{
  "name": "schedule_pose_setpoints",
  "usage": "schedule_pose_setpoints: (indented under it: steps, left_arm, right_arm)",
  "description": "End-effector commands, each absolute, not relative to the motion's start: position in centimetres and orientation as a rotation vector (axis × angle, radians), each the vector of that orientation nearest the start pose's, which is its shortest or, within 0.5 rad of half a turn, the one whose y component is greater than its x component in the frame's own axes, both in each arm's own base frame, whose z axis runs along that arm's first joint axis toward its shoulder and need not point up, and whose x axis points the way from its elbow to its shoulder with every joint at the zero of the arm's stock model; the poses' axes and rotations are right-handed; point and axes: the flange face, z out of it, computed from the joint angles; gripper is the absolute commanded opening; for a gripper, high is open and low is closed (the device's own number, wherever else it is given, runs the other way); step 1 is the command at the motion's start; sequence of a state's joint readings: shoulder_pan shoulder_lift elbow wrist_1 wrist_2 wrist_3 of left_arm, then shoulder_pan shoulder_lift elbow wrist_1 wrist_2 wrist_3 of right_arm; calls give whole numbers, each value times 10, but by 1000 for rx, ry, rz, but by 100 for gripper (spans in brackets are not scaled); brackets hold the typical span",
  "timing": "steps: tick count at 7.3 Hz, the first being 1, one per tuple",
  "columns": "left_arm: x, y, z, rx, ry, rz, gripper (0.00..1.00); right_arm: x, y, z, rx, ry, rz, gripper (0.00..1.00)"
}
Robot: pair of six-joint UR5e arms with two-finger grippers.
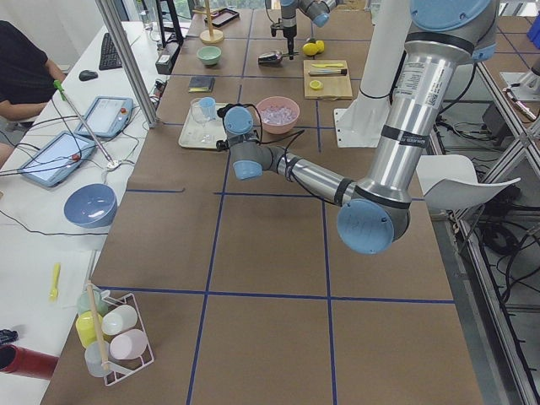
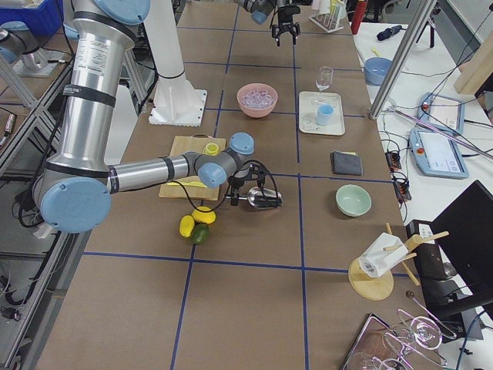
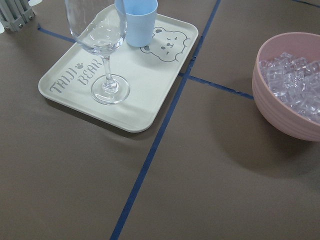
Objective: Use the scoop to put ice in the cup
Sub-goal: 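Lift the steel scoop off the table with the right gripper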
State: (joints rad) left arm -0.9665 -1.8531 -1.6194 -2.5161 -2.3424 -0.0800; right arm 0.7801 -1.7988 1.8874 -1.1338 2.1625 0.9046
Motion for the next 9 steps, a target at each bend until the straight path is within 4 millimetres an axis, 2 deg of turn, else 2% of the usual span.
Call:
schedule_pose_setpoints:
  steps: [1,4,5,6,7,9]
  left_arm:
    - [281,-518,368,948,1064,928,100]
    - [281,-518,368,948,1064,928,100]
    - [282,-519,367,949,1064,928,100]
    - [280,-518,365,956,1065,929,100]
    - [281,-518,364,955,1065,930,100]
    - [281,-518,364,955,1065,930,100]
  right_arm:
    - [-245,-351,567,-105,-760,-46,61]
    - [-246,-352,580,-117,-741,-38,60]
    - [-246,-353,578,-115,-744,-39,50]
    - [-246,-353,578,-115,-744,-39,21]
    - [-246,-353,576,-110,-748,-39,0]
    - [-240,-352,570,-95,-757,-37,0]
